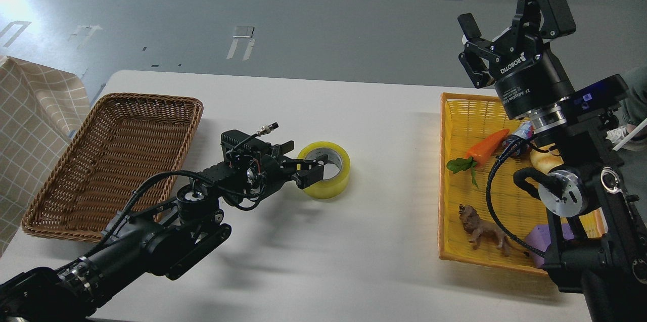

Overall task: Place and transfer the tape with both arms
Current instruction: 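Lift the tape roll with the left gripper over the wicker basket, then lower the tape roll into the wicker basket and open the left gripper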

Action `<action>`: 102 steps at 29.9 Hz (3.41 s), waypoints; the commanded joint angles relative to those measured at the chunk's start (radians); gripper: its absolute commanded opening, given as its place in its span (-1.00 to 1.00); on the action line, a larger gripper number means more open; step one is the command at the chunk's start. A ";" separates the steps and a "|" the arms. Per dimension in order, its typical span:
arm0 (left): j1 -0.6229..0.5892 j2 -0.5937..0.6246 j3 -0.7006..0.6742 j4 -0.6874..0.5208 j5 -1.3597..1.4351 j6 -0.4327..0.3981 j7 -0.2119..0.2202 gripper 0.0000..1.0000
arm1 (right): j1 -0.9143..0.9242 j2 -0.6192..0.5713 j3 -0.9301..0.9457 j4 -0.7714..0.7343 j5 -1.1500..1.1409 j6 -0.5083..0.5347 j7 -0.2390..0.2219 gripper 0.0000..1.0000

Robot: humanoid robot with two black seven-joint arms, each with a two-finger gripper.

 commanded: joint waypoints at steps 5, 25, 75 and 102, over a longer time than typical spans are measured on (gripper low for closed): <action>-0.028 0.040 0.014 0.001 0.000 -0.068 -0.001 0.92 | -0.033 0.000 0.003 0.002 0.000 -0.002 0.002 1.00; -0.059 0.043 0.040 0.020 0.000 -0.111 -0.011 -0.33 | -0.065 0.000 0.003 0.012 0.000 -0.006 0.002 1.00; -0.231 0.692 0.038 -0.159 -0.384 -0.096 -0.157 -1.00 | -0.099 0.000 0.002 -0.008 -0.006 -0.037 0.002 1.00; 0.131 0.754 0.040 0.108 -0.436 0.205 -0.300 -1.00 | -0.145 0.000 0.000 0.009 -0.006 -0.039 0.005 1.00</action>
